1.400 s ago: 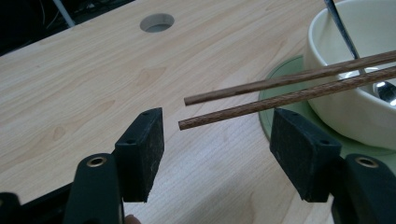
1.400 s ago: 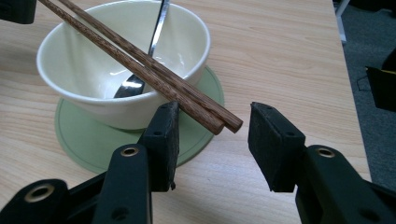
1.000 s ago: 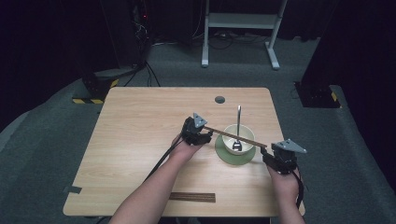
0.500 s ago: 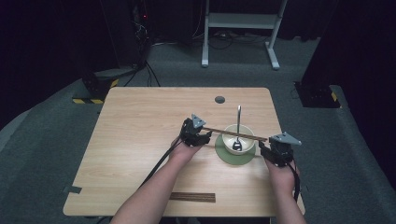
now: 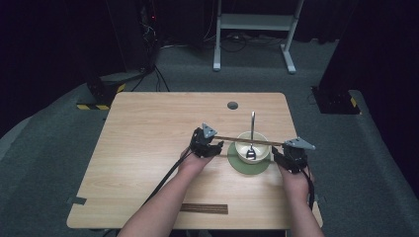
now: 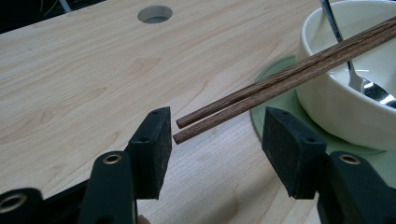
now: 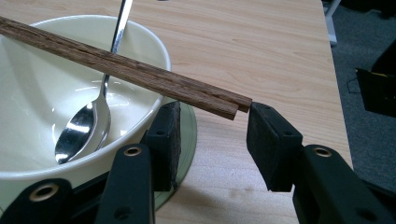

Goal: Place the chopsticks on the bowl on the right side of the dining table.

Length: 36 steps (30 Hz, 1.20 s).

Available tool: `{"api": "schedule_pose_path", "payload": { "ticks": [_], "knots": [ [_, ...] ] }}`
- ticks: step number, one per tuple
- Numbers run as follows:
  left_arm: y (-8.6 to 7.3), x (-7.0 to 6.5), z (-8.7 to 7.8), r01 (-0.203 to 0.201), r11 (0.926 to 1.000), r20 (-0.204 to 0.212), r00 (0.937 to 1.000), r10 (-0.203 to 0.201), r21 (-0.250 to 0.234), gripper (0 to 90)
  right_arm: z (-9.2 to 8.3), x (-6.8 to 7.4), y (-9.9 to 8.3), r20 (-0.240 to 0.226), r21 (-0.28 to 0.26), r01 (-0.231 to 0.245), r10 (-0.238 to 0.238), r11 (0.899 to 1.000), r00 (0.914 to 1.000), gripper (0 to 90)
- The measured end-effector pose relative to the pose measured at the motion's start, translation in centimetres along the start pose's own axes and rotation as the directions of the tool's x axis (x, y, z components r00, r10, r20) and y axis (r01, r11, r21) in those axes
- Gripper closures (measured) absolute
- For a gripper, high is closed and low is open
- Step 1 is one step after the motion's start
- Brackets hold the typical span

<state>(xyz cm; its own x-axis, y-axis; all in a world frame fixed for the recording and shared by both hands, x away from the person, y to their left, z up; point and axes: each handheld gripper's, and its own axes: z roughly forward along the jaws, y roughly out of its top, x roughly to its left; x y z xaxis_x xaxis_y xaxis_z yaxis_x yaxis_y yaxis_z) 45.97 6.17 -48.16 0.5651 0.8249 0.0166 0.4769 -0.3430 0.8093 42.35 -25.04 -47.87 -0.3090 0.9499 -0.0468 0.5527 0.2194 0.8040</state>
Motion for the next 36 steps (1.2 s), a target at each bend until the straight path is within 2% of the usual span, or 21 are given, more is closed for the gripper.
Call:
{"api": "schedule_pose_path", "payload": {
  "ticks": [7, 10, 13, 25, 31, 32, 36],
  "knots": [
    [-0.2, -0.2, -0.4, 0.009, 0.9999, 0.011, 0.9999, -0.009, -0.014, 43.3, -0.2, -0.3, 0.1, 0.0, -0.017, 0.009, -0.009, 1.0, 1.0, 51.3],
    [-0.3, -0.2, -0.5, 0.01, 0.9998, 0.017, 0.9998, -0.009, -0.018, 43.5, -0.1, -0.4, 0.0, -0.013, -0.009, 0.002, -0.002, 1.0, 0.9999, 50.0],
    [-0.3, -0.4, -0.7, 0.01, 0.9997, 0.023, 0.9997, -0.009, -0.021, 43.9, 0.0, -0.3, 0.0, -0.029, -0.012, 0.015, -0.015, 1.0, 0.9995, 49.1],
    [-0.8, -0.4, -1.5, 0.01, 0.9995, 0.037, 0.9993, -0.009, -0.029, 44.4, -0.4, 0.1, 0.0, -0.017, -0.015, 0.032, -0.032, 0.999, 0.9993, 51.3],
    [-1.3, 0.4, -2.1, 0.021, 0.9989, 0.01, 0.9997, -0.021, -0.042, 43.6, -0.5, 0.0, 0.0, -0.013, -0.014, 0.03, -0.03, 0.999, 0.9995, 51.7],
    [-1.4, 0.5, -2.2, 0.02, 0.9989, 0.01, 0.9998, -0.02, -0.041, 44.4, -0.5, 0.1, 0.0, -0.013, -0.013, 0.023, -0.023, 1.0, 0.9997, 51.9],
    [-2.1, 0.7, -2.6, 0.016, 0.9985, 0.012, 0.9998, -0.015, -0.053, 57.3, -0.5, 0.2, 0.0, -0.008, -0.022, 0.021, -0.021, 1.0, 0.9997, 53.0]
  ]
}}
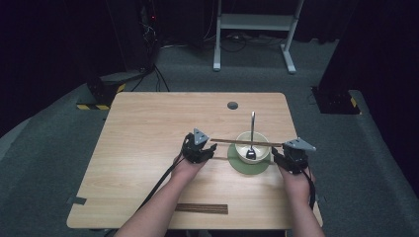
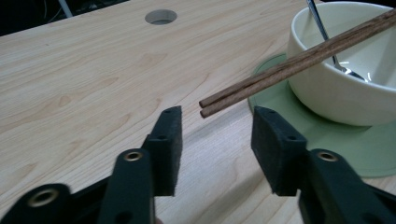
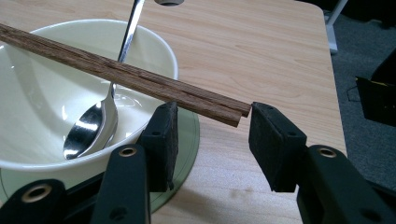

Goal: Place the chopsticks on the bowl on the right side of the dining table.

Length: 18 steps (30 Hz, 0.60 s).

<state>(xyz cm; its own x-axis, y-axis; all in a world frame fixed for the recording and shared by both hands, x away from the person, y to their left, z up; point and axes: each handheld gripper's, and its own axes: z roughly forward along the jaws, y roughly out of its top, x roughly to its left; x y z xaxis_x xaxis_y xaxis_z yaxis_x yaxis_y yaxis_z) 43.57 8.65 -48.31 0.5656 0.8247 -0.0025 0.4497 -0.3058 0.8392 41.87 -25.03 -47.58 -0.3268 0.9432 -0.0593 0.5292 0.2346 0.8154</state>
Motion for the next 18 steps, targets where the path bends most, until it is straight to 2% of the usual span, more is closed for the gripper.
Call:
{"api": "schedule_pose_path", "payload": {
  "ticks": [6, 18],
  "knots": [
    [-0.24, -0.17, -0.14, -0.004, 0.9998, 0.001, 1.0, 0.004, -0.018, 66.4, 0.21, 0.01, -0.35, 0.006, 0.001, -0.008, 0.008, 1.0, 0.9999, 54.0],
    [-0.24, -0.37, 0.07, 0.0, 0.9998, 0.002, 1.0, 0.0, -0.021, 67.6, 0.25, 0.1, -0.38, 0.002, 0.001, -0.004, 0.004, 1.0, 1.0, 54.5]
  ]
}}
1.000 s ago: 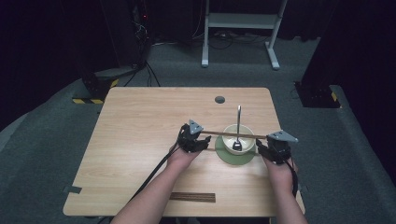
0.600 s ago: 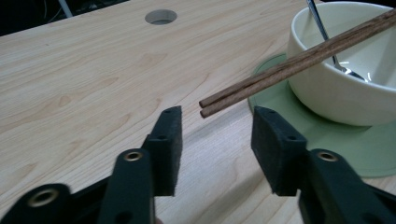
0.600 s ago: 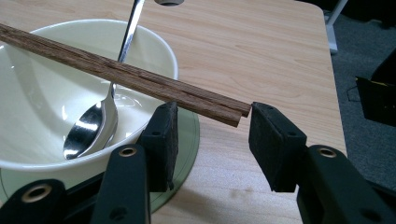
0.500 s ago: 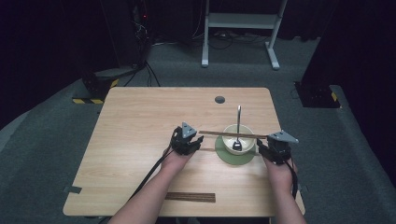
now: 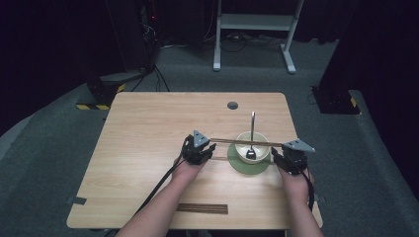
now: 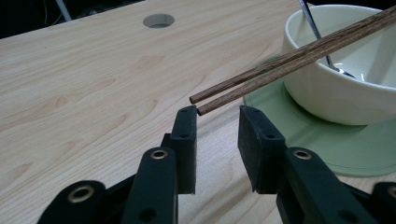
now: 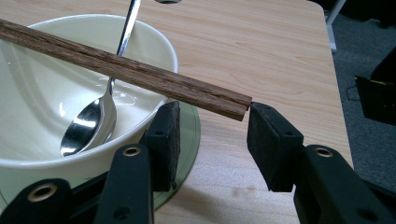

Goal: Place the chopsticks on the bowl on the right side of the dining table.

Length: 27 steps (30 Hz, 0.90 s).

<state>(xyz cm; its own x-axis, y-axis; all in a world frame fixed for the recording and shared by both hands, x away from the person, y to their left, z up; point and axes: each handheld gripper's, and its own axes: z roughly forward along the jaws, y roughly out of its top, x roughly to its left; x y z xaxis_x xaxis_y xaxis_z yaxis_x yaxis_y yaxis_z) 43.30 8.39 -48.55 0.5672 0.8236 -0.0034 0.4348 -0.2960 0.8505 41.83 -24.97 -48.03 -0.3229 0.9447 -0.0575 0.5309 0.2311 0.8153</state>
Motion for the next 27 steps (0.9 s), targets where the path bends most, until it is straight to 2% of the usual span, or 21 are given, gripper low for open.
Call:
{"api": "schedule_pose_path", "payload": {
  "ticks": [12, 20, 27],
  "knots": [
    [0.09, 0.39, -0.08, 0.01, 0.9999, -0.015, 0.9998, -0.01, -0.001, 64.0, -0.25, -0.2, -0.04, 0.017, -0.007, -0.004, 0.004, 1.0, 0.9998, 55.0],
    [0.04, 0.54, 0.22, 0.006, 1.0, -0.025, 0.9997, -0.006, 0.0, 67.5, -0.47, -0.32, -0.05, 0.031, -0.017, -0.008, 0.009, 1.0, 0.9995, 65.0],
    [0.19, 0.2, 0.35, -0.005, 1.0, -0.022, 0.9997, 0.004, -0.008, 70.1, -0.47, -0.4, -0.08, 0.04, -0.013, -0.007, 0.007, 1.0, 0.9992, 67.7]
  ]
}}
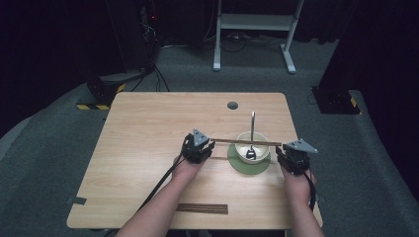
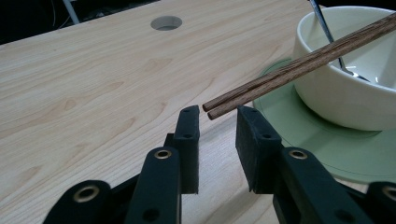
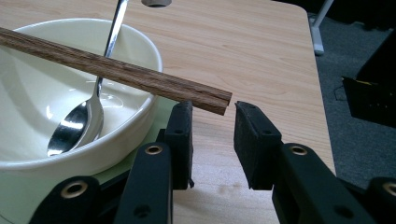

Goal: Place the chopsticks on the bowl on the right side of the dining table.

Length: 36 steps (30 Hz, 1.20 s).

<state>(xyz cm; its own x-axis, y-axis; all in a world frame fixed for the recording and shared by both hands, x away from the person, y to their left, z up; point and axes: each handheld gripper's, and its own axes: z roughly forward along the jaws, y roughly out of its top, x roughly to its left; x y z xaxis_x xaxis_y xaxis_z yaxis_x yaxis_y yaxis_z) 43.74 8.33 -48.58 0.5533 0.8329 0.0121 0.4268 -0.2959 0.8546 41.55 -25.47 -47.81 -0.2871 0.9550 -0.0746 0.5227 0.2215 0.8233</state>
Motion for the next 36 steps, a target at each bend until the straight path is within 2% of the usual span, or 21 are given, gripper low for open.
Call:
{"api": "schedule_pose_path", "payload": {
  "ticks": [9, 13, 19, 36],
  "knots": [
    [-0.25, -0.13, -0.5, -0.002, 1.0, -0.009, 1.0, 0.002, 0.006, 69.8, 0.05, -0.09, 0.0, 0.004, 0.001, -0.007, 0.007, 1.0, 1.0, 69.0],
    [-0.25, 0.13, -0.73, 0.003, 1.0, -0.011, 0.9999, -0.003, 0.001, 73.8, 0.12, 0.04, 0.0, 0.005, 0.002, -0.003, 0.003, 1.0, 1.0, 69.6],
    [-0.3, -0.08, -0.64, -0.017, 0.9999, -0.006, 0.9998, 0.017, 0.0, 80.3, 0.15, 0.05, -0.06, 0.007, 0.008, -0.007, 0.007, 1.0, 0.9999, 71.6],
    [-0.3, 0.09, -0.42, -0.004, 0.9999, -0.024, 0.9997, 0.004, 0.011, 80.9, 0.21, 0.12, 0.01, 0.005, 0.005, 0.0, 0.0, 1.0, 1.0, 72.2]
  ]
}}
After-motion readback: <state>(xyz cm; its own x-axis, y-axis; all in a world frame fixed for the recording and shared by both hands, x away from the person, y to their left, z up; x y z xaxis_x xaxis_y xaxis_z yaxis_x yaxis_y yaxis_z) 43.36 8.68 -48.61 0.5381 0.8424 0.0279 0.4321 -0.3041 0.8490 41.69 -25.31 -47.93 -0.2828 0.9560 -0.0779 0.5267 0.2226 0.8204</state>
